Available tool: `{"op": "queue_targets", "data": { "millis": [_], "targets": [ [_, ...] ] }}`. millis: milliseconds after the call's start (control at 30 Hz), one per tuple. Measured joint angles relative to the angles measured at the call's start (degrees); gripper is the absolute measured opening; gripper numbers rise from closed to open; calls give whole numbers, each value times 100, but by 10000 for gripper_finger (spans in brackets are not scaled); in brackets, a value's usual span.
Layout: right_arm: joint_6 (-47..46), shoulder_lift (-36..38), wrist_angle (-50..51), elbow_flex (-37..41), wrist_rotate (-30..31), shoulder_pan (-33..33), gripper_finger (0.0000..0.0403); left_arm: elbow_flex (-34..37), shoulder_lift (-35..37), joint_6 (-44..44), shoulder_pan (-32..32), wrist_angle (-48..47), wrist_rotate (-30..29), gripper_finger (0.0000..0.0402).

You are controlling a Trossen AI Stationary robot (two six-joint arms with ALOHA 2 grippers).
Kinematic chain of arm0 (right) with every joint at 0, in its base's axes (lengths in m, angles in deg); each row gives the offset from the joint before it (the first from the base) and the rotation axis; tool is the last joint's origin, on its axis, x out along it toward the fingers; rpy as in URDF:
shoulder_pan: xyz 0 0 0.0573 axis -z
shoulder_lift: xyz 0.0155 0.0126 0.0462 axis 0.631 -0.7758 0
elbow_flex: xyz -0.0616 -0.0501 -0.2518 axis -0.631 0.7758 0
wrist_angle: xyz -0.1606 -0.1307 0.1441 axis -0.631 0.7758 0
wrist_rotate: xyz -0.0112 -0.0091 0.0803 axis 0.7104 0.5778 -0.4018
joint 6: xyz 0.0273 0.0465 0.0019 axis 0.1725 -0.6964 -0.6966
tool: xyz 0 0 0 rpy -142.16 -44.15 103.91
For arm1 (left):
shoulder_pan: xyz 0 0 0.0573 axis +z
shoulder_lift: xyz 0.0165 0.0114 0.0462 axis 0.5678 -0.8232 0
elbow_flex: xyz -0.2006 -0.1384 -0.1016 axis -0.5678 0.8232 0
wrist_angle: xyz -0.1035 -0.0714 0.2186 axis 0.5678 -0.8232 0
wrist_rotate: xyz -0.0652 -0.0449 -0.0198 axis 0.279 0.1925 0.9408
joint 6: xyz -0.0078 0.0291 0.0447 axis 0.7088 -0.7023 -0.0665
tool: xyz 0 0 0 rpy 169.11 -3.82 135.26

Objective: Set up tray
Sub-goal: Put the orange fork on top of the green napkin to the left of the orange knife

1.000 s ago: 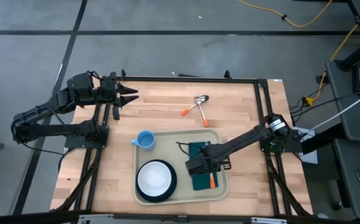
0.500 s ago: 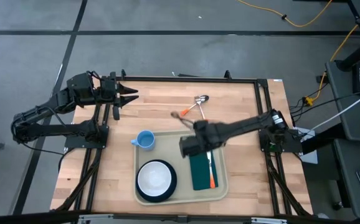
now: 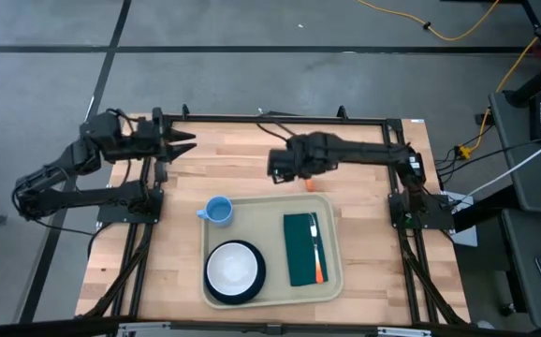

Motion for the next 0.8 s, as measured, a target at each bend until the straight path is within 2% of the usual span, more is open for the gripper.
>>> {"op": "queue_targets", "data": {
  "millis": [167,233,400,633,800],
  "targets": [
    [726,0,-30,297,-71,443,257,0,237,4,0,-3,-25,97],
    [1040,0,-149,547,-324,613,257,0,306,4,0,-3,-26,97],
    [1834,-7,-911,1328,-968,946,256,-2,388,20,0,-4,-26,97],
    [2642,-6,-1880,2157,-1502,1359,256,-2,394,150,0,-4,-26,97],
    [3038,-6,-1994,2375,-1496,1600,256,-2,394,151,0,-4,-28,97]
  ]
}}
